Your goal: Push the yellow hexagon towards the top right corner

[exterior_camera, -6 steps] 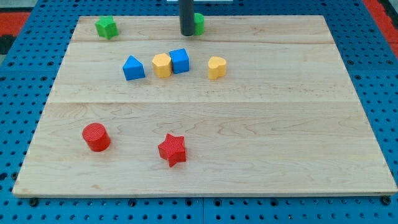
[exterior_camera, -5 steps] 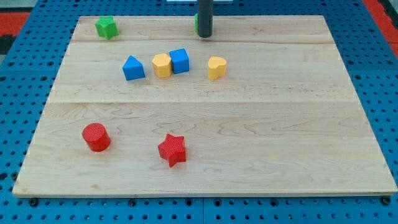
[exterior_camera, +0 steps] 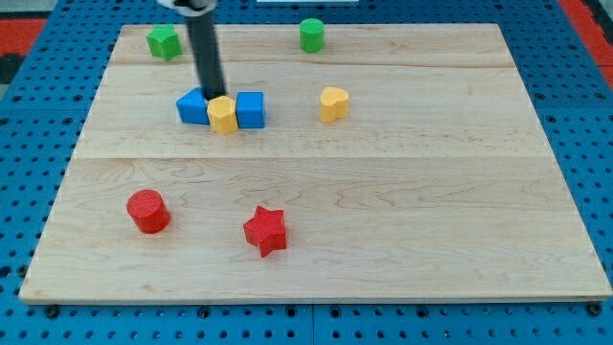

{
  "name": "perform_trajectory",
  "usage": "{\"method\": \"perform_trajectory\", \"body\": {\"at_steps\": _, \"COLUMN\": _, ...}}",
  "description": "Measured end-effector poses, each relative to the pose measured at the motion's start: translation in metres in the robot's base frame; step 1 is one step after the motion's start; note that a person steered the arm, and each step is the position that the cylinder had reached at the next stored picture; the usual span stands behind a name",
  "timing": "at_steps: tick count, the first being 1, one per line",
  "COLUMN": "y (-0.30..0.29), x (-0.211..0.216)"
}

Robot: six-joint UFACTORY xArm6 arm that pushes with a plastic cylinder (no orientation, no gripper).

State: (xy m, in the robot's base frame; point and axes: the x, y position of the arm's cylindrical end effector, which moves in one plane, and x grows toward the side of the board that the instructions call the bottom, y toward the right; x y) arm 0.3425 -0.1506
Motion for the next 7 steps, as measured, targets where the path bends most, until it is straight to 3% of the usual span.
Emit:
{"method": "perform_trajectory", "body": {"at_steps": 1, "y": -0.01, "x": 0.066}}
{"method": "perform_trajectory", "body": {"at_steps": 2, "y": 0.062, "x": 0.075}}
{"method": "perform_trajectory", "body": {"at_steps": 3, "y": 0.049, "x": 0.034}}
{"method": "perform_trajectory", "body": {"at_steps": 5, "y": -0.042, "x": 0.028}}
{"method": "perform_trajectory", "body": {"at_steps": 6, "y": -0.028, "x": 0.013}}
{"method": "perform_trajectory", "body": {"at_steps": 7, "y": 0.076, "x": -0.024}}
